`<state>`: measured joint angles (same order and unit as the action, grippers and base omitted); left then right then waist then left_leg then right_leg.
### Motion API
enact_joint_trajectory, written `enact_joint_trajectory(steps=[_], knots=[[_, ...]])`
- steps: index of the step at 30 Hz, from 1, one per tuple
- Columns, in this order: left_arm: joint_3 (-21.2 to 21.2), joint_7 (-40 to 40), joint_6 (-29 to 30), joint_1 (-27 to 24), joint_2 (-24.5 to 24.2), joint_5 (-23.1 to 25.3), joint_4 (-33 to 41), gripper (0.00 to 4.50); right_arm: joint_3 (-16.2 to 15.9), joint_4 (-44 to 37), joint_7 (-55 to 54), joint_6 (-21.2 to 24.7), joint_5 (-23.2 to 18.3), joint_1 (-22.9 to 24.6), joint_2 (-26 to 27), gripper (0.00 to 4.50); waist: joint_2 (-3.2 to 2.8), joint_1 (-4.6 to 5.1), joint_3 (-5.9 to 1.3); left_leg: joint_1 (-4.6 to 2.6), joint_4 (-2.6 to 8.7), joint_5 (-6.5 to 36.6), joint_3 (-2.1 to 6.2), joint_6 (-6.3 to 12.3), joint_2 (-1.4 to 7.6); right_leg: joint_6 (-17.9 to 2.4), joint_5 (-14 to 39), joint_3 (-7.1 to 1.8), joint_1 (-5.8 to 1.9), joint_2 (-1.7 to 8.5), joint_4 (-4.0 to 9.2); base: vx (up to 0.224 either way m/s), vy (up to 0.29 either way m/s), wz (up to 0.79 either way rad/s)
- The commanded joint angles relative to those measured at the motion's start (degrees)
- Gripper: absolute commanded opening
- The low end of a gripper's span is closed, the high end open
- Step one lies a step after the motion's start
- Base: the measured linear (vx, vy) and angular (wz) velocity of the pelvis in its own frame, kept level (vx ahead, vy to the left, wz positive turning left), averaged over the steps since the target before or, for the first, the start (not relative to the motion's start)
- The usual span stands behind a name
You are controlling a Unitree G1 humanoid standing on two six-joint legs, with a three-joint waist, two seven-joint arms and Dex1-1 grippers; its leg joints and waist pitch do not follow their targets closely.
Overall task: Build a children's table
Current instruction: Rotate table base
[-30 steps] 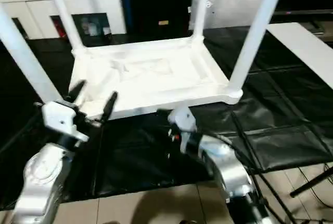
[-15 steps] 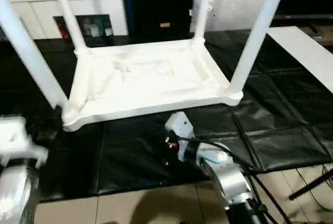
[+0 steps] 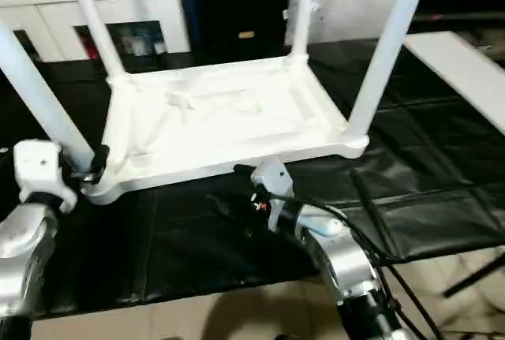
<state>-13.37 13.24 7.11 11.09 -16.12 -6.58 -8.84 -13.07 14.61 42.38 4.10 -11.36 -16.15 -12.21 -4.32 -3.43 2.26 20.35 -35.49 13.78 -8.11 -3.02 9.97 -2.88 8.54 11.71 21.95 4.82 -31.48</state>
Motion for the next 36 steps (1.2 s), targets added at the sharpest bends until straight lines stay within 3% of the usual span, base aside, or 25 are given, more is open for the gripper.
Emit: enact_joint_trajectory(steps=[1, 3, 5, 7, 8, 9, 11, 13, 14, 15, 16, 17, 18, 21, 27, 32, 36], knots=[[-1.27, 5.90, -0.11, 2.12, 0.15, -5.54, -3.47, 4.50, 1.37, 2.56, -2.72, 1.62, 1.46, -0.95, 0.14, 4.50, -0.53, -0.23, -3.40, 0.15, 4.63, 9.49, 1.48, 3.65, 3.99, -4.43, 15.12, -4.96, -3.22, 5.56, 3.31, 0.000, 0.000, 0.00], [-0.07, 17.06, 0.45, 3.14, -0.02, -11.46, -4.65, 4.50, 1.45, 7.22, -7.68, 4.37, 4.93, -2.39, -0.54, 4.50, -0.41, -0.36, -3.20, -0.13, 4.94, 11.82, 1.57, 2.02, 4.05, -3.69, 19.89, -4.91, -3.19, 5.75, 3.82, 0.000, 0.000, 0.00], [2.63, 25.59, 2.04, 2.10, -0.78, -14.14, -3.79, 4.50, 2.01, 10.98, -10.72, 4.44, 6.57, -3.72, -0.76, 4.50, -0.62, -0.44, -3.16, -0.33, 5.03, 12.54, 1.51, 1.06, 4.24, -3.46, 20.29, -5.17, -2.94, 5.95, 3.89, 0.000, 0.000, 0.00], [3.89, 28.59, 3.09, 1.29, -1.19, -15.00, -2.97, 4.50, 2.47, 12.45, -11.86, 4.40, 6.78, -4.36, -0.70, 4.50, -0.67, -0.52, -3.34, -0.43, 5.06, 12.28, 1.37, 0.87, 4.24, -4.24, 18.29, -5.33, -2.93, 5.79, 3.45, 0.000, 0.000, 0.00], [4.79, 30.75, 4.10, 0.77, -1.52, -15.75, -2.42, 4.50, 2.79, 13.76, -12.85, 4.15, 7.02, -4.96, -0.69, 4.50, -0.54, -0.58, -3.36, -0.09, 5.13, 11.64, 1.36, 1.07, 4.29, -4.85, 16.71, -5.41, -3.11, 5.90, 3.01, 0.000, 0.000, 0.00], [6.21, 33.57, 5.35, -0.16, -2.16, -16.68, -1.13, 4.50, 3.20, 15.58, -14.53, 4.20, 7.48, -5.81, -0.74, 4.50, -0.51, -0.53, -3.22, 0.11, 5.23, 11.51, 1.40, 1.11, 4.34, -4.98, 16.94, -5.43, -3.23, 5.95, 2.90, 0.000, 0.000, 0.00], [8.51, 37.35, 6.99, -1.46, -3.27, -17.78, 0.95, 4.50, 3.73, 18.69, -16.87, 3.83, 8.22, -7.23, -0.96, 4.50, -0.66, -0.75, -3.15, -0.30, 5.17, 12.01, 1.12, 1.08, 4.36, -5.44, 18.33, -5.58, -3.03, 5.97, 3.01, 0.000, 0.000, 0.00], [12.27, 41.93, 10.92, -3.20, -5.12, -20.42, 4.99, 4.50, 4.85, 24.79, -20.19, 2.00, 8.96, -10.19, -1.31, 4.50, -0.17, -0.51, -2.96, -0.30, 5.44, 13.24, 0.96, 0.79, 4.38, -5.45, 20.41, -5.68, -3.03, 5.96, 3.00, 0.000, 0.000, 0.00], [12.75, 42.59, 11.18, -3.32, -5.25, -20.74, 5.49, 4.50, 5.02, 25.64, -20.54, 1.65, 9.16, -10.67, -1.31, 4.50, -0.19, -0.25, -2.73, -0.30, 5.43, 14.23, 0.95, 0.74, 4.21, -5.13, 22.43, -5.66, -3.07, 5.97, 3.18, 0.000, 0.000, 0.00], [14.85, 43.56, 12.33, -3.85, -5.08, -21.97, 8.68, 4.50, 5.36, 27.17, -21.07, 0.66, 9.46, -11.94, -1.24, 4.50, 0.39, 0.00, -2.64, -0.41, 5.33, 14.63, 0.78, 0.87, 4.03, -4.54, 24.66, -5.67, -3.04, 6.00, 3.54, 0.000, 0.000, 0.00], [14.87, 43.57, 12.35, -3.85, -5.08, -21.98, 8.71, 4.50, 5.36, 27.18, -21.07, 0.65, 9.46, -11.95, -1.24, 4.50, 0.16, 0.07, -2.65, -0.37, 5.24, 14.65, 0.76, 0.82, 3.96, -4.49, 25.17, -5.66, -3.10, 6.06, 3.45, 0.000, 0.000, 0.00], [15.84, 44.12, 12.85, -4.01, -4.78, -22.54, 10.29, 4.50, 5.43, 27.82, -20.94, 0.00, 9.68, -12.57, -1.09, 4.50, 0.34, 0.38, -2.55, -0.40, 5.26, 14.63, 0.70, 1.12, 3.86, -3.63, 26.69, -5.59, -3.03, 5.91, 3.88, 0.000, 0.000, 0.00], [16.75, 44.54, 13.66, -3.90, -4.14, -23.21, 11.84, 4.50, 5.29, 28.21, -20.12, -0.91, 9.81, -13.13, -0.77, 4.50, 0.25, 0.41, -2.65, -0.51, 5.19, 14.47, 0.72, 1.16, 3.87, -3.59, 26.62, -5.58, -3.03, 5.92, 3.78, 0.000, 0.000, 0.00], [19.13, 44.62, 15.68, -2.76, -1.85, -24.61, 15.03, 4.50, 3.84, 28.32, -16.51, -2.99, 9.93, -14.01, 0.24, 4.50, 1.03, 1.06, -2.68, -0.15, 5.19, 13.03, 0.64, 1.94, 3.93, -3.71, 25.92, -5.62, -3.15, 5.75, 3.74, 0.000, 0.000, 0.00], [24.03, 44.30, 18.66, -1.03, 1.61, -26.61, 18.42, 4.50, 1.36, 30.72, -14.69, -5.25, 11.47, -14.95, 1.39, 4.50, 1.63, 2.00, -3.05, 0.56, 4.71, 7.53, 0.38, 3.86, 3.62, -5.53, 21.14, -6.07, -3.51, 5.61, 2.81, 0.000, 0.000, 0.00], [27.44, 44.28, 20.49, -0.29, 4.42, -26.80, 20.23, 4.50, 1.13, 30.58, -12.35, -6.37, 12.45, -13.89, 1.61, 4.50, 1.43, 2.22, -2.92, 0.08, 4.69, 8.21, -0.08, 4.38, 3.62, -5.65, 22.37, -6.17, -3.18, 5.26, 3.23, 0.000, 0.000, 0.00], [29.08, 44.11, 20.74, 0.74, 5.85, -26.69, 20.21, 4.50, 0.78, 30.39, -11.49, -6.84, 12.34, -13.42, 1.49, 4.50, 1.68, 2.36, -2.89, -0.07, 4.66, 8.90, -0.18, 4.60, 3.57, -5.53, 23.04, -6.19, -3.08, 5.18, 3.43, 0.000, 0.000, 0.00]])
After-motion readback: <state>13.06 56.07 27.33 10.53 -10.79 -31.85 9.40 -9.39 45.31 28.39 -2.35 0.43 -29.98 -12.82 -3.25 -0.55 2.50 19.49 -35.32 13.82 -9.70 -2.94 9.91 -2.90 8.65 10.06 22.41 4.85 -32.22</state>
